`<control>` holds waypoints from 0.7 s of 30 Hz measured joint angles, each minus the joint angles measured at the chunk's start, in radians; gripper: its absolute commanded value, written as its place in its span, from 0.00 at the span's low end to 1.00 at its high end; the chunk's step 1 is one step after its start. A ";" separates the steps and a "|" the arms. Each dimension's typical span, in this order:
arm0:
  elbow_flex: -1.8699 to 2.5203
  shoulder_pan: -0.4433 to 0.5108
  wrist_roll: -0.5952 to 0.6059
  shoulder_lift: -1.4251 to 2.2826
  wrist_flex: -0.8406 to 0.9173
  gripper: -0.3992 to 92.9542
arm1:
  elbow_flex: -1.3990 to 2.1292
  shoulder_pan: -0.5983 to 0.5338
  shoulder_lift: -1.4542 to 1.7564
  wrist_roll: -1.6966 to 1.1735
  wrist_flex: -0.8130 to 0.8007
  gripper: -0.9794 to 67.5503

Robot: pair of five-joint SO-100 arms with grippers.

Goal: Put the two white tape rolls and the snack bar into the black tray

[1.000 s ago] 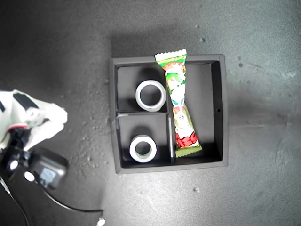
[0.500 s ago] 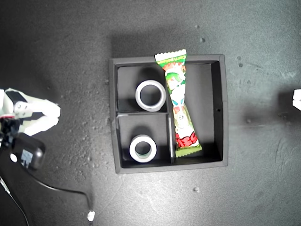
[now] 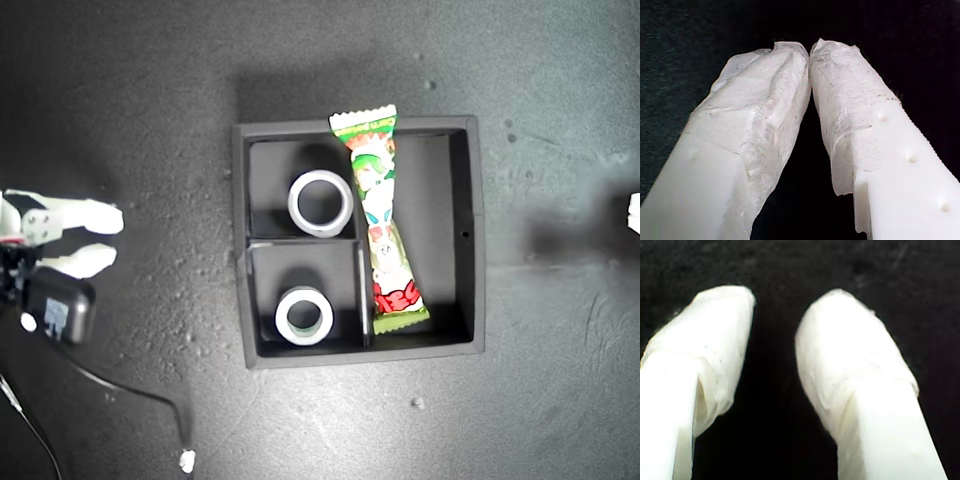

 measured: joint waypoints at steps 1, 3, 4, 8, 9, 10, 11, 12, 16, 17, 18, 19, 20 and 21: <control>0.000 0.000 0.021 0.000 0.021 0.06 | 0.000 -0.003 0.000 -0.031 0.005 0.01; 0.000 0.000 0.092 0.000 0.043 0.06 | 0.000 -0.003 0.002 -0.144 0.011 0.01; 0.000 0.000 0.126 0.000 0.051 0.06 | 0.000 -0.008 0.009 -0.189 0.011 0.01; 0.000 0.000 0.095 0.002 0.087 0.06 | 0.000 -0.029 0.011 -0.365 0.003 0.01; 0.000 0.000 0.075 0.002 0.087 0.06 | 0.000 -0.029 0.012 -0.377 0.003 0.01; 0.000 0.000 0.080 0.002 0.087 0.06 | 0.000 -0.029 0.012 -0.385 0.003 0.01; 0.000 0.000 0.080 0.002 0.087 0.06 | 0.000 -0.029 0.012 -0.391 0.003 0.01; 0.000 0.000 0.080 0.002 0.087 0.06 | 0.000 -0.029 0.012 -0.394 0.003 0.01; 0.000 0.000 0.080 0.002 0.087 0.06 | 0.000 -0.029 0.012 -0.394 0.003 0.01; 0.000 0.000 0.080 0.002 0.087 0.06 | 0.000 -0.029 0.012 -0.394 0.003 0.01; 0.000 0.000 0.080 0.002 0.087 0.06 | 0.000 -0.029 0.012 -0.394 0.003 0.01; 0.000 0.000 0.080 0.002 0.087 0.06 | 0.000 -0.029 0.012 -0.394 0.003 0.01; 0.000 0.000 0.080 0.002 0.087 0.06 | 0.000 -0.029 0.012 -0.394 0.003 0.01; 0.000 0.000 0.080 0.002 0.087 0.06 | 0.000 -0.029 0.012 -0.394 0.003 0.01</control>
